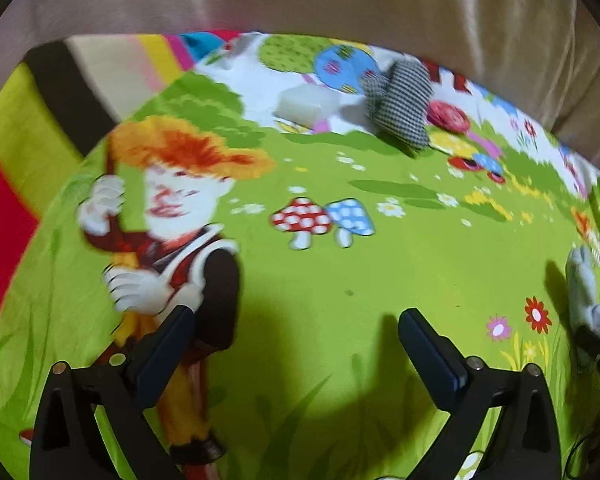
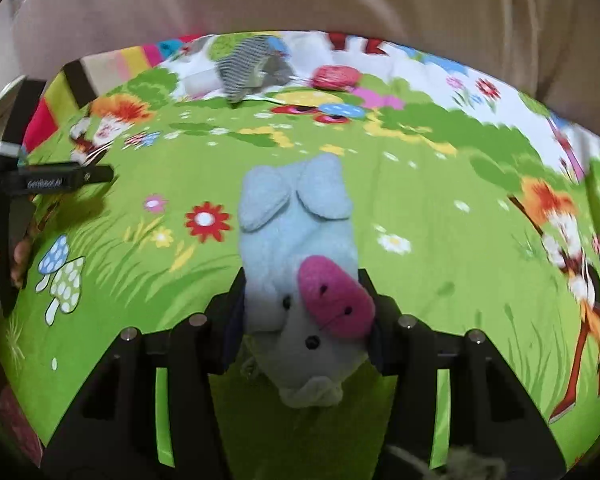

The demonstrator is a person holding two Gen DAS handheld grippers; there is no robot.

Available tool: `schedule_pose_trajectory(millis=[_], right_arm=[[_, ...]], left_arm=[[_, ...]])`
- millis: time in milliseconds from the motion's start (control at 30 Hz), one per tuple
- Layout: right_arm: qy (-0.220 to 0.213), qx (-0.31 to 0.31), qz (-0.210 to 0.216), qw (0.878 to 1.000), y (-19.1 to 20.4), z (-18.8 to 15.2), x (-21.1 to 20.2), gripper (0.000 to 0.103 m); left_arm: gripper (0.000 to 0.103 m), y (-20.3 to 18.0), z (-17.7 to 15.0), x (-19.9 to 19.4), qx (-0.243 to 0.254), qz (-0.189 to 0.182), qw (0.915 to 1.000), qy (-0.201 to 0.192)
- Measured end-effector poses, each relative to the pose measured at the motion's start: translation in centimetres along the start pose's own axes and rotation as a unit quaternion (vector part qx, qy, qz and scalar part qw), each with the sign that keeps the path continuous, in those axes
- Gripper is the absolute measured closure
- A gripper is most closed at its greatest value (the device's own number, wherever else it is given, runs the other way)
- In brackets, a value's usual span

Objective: Organize soft objects
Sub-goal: 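Grasp the light-blue pig plush with the right tool while the left tool grasps the houndstooth cloth, then carry the pig plush and houndstooth cloth to the purple box and open both tools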

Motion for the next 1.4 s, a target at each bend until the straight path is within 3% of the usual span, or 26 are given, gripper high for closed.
schedule_pose_trajectory(millis=[167, 333, 433, 500, 533, 567, 600, 633, 733, 833, 900, 1000, 1100, 1233, 1400], right_arm=[[0.012, 0.005, 0.001, 1.000, -0.1, -0.1, 0.4, 0.045], [0.012, 0.002, 0.000, 1.000, -0.2, -0.4, 0.3, 0.044], [0.012, 0.004, 0.003, 1.000, -0.2, -0.4, 0.4, 0.044], [0.013, 0.005, 0.005, 1.000, -0.2, -0.3, 0.4, 0.043], [0.013, 0.005, 0.005, 1.000, -0.2, -0.3, 0.4, 0.043], [0.013, 0.005, 0.005, 1.000, -0.2, -0.3, 0.4, 0.043], [0.012, 0.005, 0.005, 1.000, -0.2, -0.3, 0.4, 0.043], [0.012, 0.006, 0.005, 1.000, -0.1, -0.3, 0.4, 0.043], [0.012, 0.008, 0.008, 1.000, -0.2, -0.3, 0.4, 0.043], [0.012, 0.007, 0.007, 1.000, -0.2, -0.3, 0.4, 0.043], [0.012, 0.007, 0.007, 1.000, -0.2, -0.3, 0.4, 0.043], [0.012, 0.007, 0.007, 1.000, -0.2, -0.3, 0.4, 0.043], [0.012, 0.008, 0.008, 1.000, -0.2, -0.2, 0.4, 0.043], [0.011, 0.007, 0.006, 1.000, -0.2, -0.3, 0.4, 0.043], [0.011, 0.006, 0.004, 1.000, -0.1, -0.2, 0.4, 0.044]], left_arm=[[0.000, -4.3, 4.2, 3.0, 0.013, -0.043, 0.9985, 0.032], [0.000, -7.1, 11.4, 8.2, -0.041, -0.046, 0.9975, 0.035], [0.000, -9.1, 15.6, 10.9, -0.048, -0.033, 0.9977, 0.035], [0.001, -9.8, 18.2, 11.7, -0.034, 0.004, 0.9993, 0.017], [0.003, -10.0, 19.3, 12.0, -0.023, 0.028, 0.9993, 0.003], [0.028, -10.1, 19.6, 12.0, -0.021, 0.031, 0.9993, -0.002], [0.066, -10.3, 19.4, 11.8, -0.029, 0.022, 0.9993, -0.003], [0.077, -10.4, 18.9, 11.6, -0.038, 0.010, 0.9992, 0.003], [0.080, -10.8, 15.3, 7.4, -0.051, -0.054, 0.9969, -0.026], [0.080, -9.9, 10.1, 1.4, -0.025, -0.082, 0.9946, -0.059], [0.080, -8.3, 5.2, -3.4, 0.009, -0.071, 0.9938, -0.086], [0.080, -5.8, 0.4, -7.5, 0.037, -0.052, 0.9936, -0.094], [0.080, -2.7, -3.2, -9.6, 0.027, -0.024, 0.9956, -0.087], [0.079, 0.5, -5.9, -10.3, -0.026, -0.018, 0.9960, -0.083], [0.079, -0.9, -6.9, -11.1, -0.012, -0.029, 0.9960, -0.083]])
Point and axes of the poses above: each gripper's, at about its wrist camera, not at the fingertips, and x roughly the way its jaws point, y to its left, z to its top, the point moved 9 cm from there along x, roughly the way its jaws point, and after that the axes turned 1 degree about -z, right-handed, at the moved point
